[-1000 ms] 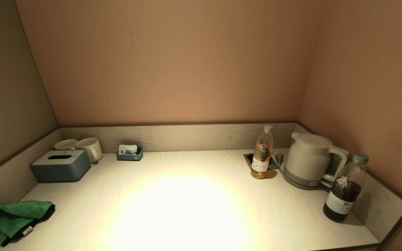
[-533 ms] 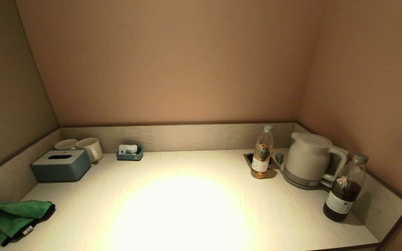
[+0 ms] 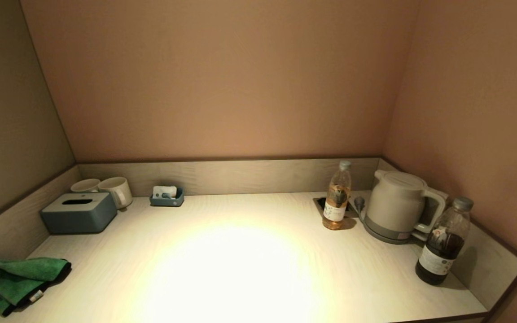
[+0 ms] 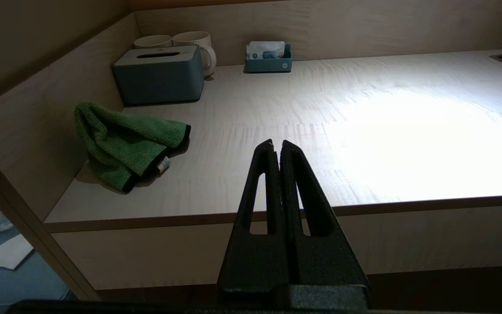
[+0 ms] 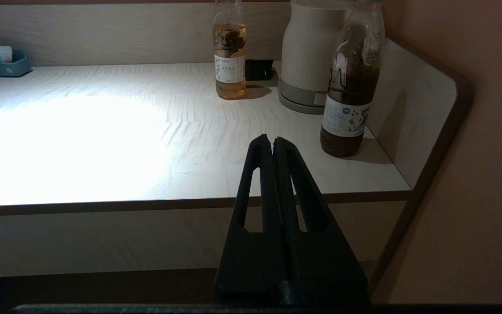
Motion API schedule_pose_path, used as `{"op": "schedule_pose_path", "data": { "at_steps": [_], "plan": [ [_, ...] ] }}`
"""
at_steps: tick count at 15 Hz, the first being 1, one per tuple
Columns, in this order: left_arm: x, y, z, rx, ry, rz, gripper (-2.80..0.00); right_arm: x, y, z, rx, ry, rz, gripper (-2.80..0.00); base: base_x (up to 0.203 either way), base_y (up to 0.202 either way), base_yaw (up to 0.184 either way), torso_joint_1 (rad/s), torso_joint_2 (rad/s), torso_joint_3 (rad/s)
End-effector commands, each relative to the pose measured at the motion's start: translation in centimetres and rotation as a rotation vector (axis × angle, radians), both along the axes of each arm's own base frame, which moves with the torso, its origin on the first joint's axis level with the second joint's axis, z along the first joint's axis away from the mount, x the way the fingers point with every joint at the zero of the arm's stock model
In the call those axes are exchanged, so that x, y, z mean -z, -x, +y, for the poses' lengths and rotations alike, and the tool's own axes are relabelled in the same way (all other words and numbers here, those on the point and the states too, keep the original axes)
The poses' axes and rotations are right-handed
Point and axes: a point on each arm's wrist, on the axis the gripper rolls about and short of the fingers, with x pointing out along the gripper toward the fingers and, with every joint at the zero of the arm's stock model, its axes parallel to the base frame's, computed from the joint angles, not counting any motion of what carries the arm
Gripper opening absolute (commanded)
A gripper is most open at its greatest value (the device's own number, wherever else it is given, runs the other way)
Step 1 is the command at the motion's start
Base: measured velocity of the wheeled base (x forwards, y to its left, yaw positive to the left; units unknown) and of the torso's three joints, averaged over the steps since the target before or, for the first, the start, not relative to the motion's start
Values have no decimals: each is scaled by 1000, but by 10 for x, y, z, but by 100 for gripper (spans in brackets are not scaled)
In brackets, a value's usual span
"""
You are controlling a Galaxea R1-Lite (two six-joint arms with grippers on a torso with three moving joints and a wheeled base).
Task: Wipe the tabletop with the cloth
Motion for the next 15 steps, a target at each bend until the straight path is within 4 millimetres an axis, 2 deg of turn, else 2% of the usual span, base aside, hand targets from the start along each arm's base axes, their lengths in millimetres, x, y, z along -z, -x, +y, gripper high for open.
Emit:
{"op": "schedule_pose_path", "data": {
  "at_steps": [1,15],
  "plan": [
    [0,0,0,0,0,-1,-280,0,0,0,-1,0,1,-280,0,0,0,0,0,0],
    [0,0,0,0,0,-1,-280,0,0,0,0,2,1,-280,0,0,0,0,0,0]
  ]
}}
